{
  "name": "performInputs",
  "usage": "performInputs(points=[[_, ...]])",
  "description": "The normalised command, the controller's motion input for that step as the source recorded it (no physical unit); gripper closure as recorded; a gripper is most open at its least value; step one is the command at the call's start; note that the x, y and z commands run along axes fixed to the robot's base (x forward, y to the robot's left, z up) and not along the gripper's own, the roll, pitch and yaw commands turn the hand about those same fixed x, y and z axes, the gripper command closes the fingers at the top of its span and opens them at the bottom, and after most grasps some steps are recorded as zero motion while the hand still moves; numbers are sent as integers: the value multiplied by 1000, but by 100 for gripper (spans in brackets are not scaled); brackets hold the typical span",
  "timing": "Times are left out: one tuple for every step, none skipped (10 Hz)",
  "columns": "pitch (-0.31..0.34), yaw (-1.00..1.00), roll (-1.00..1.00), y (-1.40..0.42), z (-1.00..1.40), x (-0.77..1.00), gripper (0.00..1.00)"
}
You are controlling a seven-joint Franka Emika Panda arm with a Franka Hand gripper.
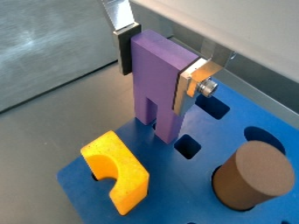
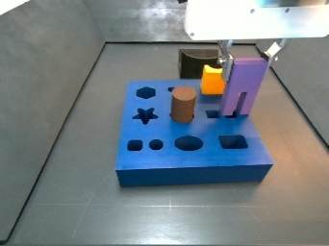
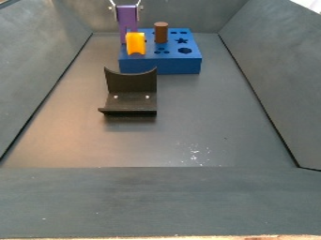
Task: Pick up the double-square object. Move up. Rotate the double-square object. Place the double-square object on the fixture. Regrasp the double-square object. Move to above the board. Insert the double-square object.
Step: Insert the double-square object.
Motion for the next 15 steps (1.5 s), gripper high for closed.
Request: performInputs(points=[[0, -571, -31, 34, -543, -137, 100], [36, -303, 144, 0, -400, -243, 100], [70, 0, 290, -3, -463, -277, 100], [117, 3, 423, -126, -269, -209, 100], [99, 103, 376, -200, -443, -103, 100], [54, 297, 103, -163, -583, 149, 100], [0, 797, 0, 0, -443, 277, 100], [-16, 809, 0, 0, -506, 194, 100], [-6, 820, 29, 0, -586, 120, 100], [0, 506, 114, 0, -506, 0, 100], [10, 0, 44, 0, -283, 0, 100], [0, -206, 21, 0, -203, -251, 100], [0, -440, 0, 9, -157, -226, 100], [0, -686, 0, 0, -166, -220, 100], [0, -711, 0, 0, -234, -257, 100]])
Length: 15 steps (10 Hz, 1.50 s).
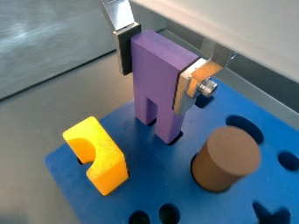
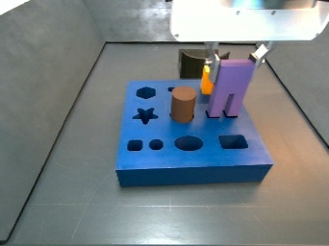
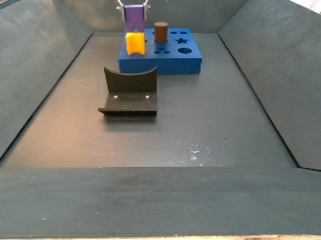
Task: Pick up the double-square object. Move up. Rotate the double-square object. Place the double-square object on the fixture. Regrasp the double-square object. Move to above the board. Insert the double-square object.
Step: Insert the double-square object.
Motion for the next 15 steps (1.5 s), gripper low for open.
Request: performInputs(points=[[0, -371, 0, 0, -260, -17, 100], [0, -86, 0, 0, -271, 0, 100], [0, 0, 0, -17, -303, 134, 100], [0, 154, 0, -63, -343, 200, 100], [0, 243, 0, -126, -354, 200, 100], [0, 260, 0, -134, -371, 89, 100], [0, 329, 0, -80, -377, 46, 100], [-7, 369, 0, -31, -380, 14, 100], [-40, 206, -11, 0, -311, 0, 100], [-26, 89, 0, 0, -280, 0, 100], [0, 57, 0, 0, -197, 0, 100], [0, 49, 29, 0, -189, 0, 100], [0, 0, 44, 0, -103, 0, 100], [0, 0, 49, 0, 0, 0, 100], [0, 34, 500, -51, -91, 43, 100]])
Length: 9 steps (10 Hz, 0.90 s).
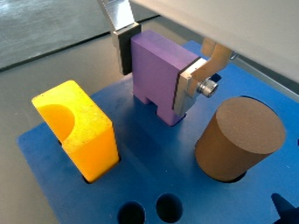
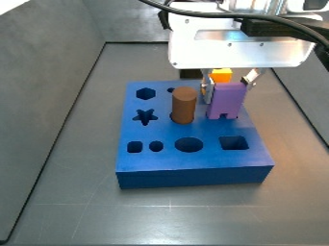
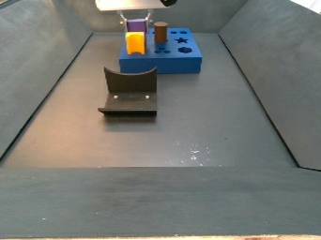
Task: Pick up the double-square object. Move up. Rotate the double-square object. Place the double-square object on the fixture. Regrasp the double-square object. Move to above the board. Insert the double-square object.
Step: Insert the double-square object.
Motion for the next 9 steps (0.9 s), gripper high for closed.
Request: performInputs(points=[[0, 91, 500, -9, 3, 69, 100], [0, 66, 500, -11, 17, 94, 100], [0, 66, 500, -14, 14, 97, 100], [0, 66, 500, -11, 14, 100, 100], [0, 60, 500, -11, 14, 100, 100], [0, 17, 370, -14, -140, 83, 100], [0, 0, 0, 17, 0, 0, 100], [121, 0, -500, 289, 0, 0, 100], [144, 0, -500, 266, 103, 0, 100]])
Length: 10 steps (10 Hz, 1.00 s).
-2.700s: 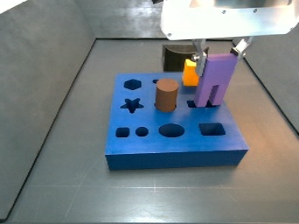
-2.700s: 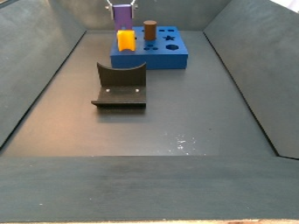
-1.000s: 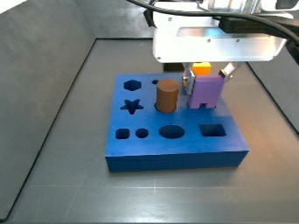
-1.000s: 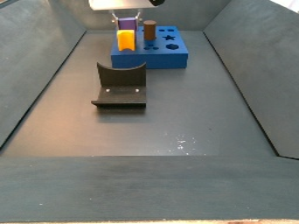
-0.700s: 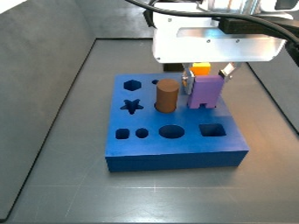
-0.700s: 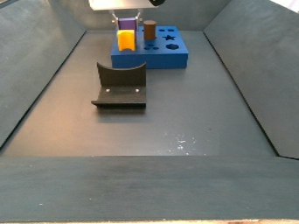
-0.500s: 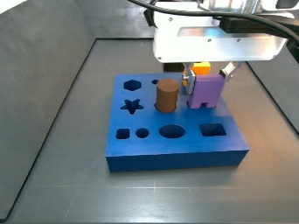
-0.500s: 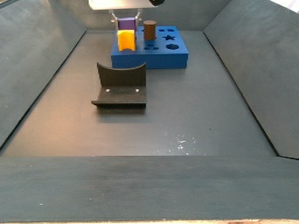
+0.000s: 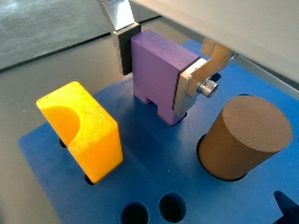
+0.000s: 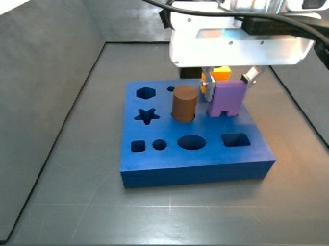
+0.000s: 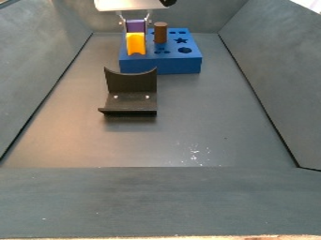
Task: Pick up the double-square object. Move up. Rotate the double-square object. Place the double-square object on the fixture. Regrasp the double-square object. Move to above the board. Insert the double-square object.
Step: Insert the double-square object.
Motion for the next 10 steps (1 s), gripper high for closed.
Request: performInputs(points=[[139, 0, -500, 260, 106, 0, 100], [126, 0, -500, 254, 109, 0, 100], [121, 0, -500, 251, 109, 0, 100], [99, 0, -500, 271, 106, 0, 100], [93, -3, -500, 271, 109, 0, 100], [47, 0, -500, 346, -114, 0, 100], [0, 0, -153, 120, -351, 0, 100], [0, 0, 310, 0, -374, 0, 100], [0, -9, 500, -23, -149, 0, 100], [0, -80, 500, -31, 0, 0, 100]])
